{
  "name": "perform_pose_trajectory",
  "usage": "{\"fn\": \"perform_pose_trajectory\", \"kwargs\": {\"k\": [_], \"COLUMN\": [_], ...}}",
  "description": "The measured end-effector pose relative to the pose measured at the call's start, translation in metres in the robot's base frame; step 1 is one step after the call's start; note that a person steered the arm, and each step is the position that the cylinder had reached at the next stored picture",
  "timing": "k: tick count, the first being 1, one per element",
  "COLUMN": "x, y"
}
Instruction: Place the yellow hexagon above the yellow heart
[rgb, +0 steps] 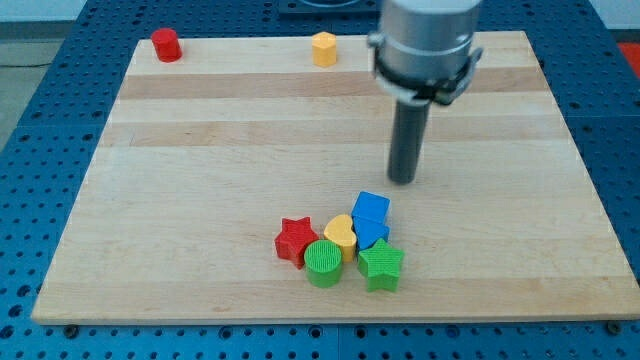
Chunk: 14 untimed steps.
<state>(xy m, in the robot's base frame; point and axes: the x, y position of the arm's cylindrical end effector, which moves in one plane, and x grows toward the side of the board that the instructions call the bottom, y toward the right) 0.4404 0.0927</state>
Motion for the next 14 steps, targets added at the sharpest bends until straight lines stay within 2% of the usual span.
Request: {"fn": "perform_pose_trajectory", "kwargs": {"k": [1, 2, 3, 5, 6, 7, 8, 9, 10, 11, 13, 14], "x": [-0.084, -0.184, -0.246, -0.244, -0.222, -0.199, -0.198, -0.217, -0.248, -0.246, -0.198, -0.169], "y": [0.025, 0.025, 0.001, -0.144, -0.157, -0.137, -0.129, -0.149, -0.126, -0.105, -0.098, -0.068]}}
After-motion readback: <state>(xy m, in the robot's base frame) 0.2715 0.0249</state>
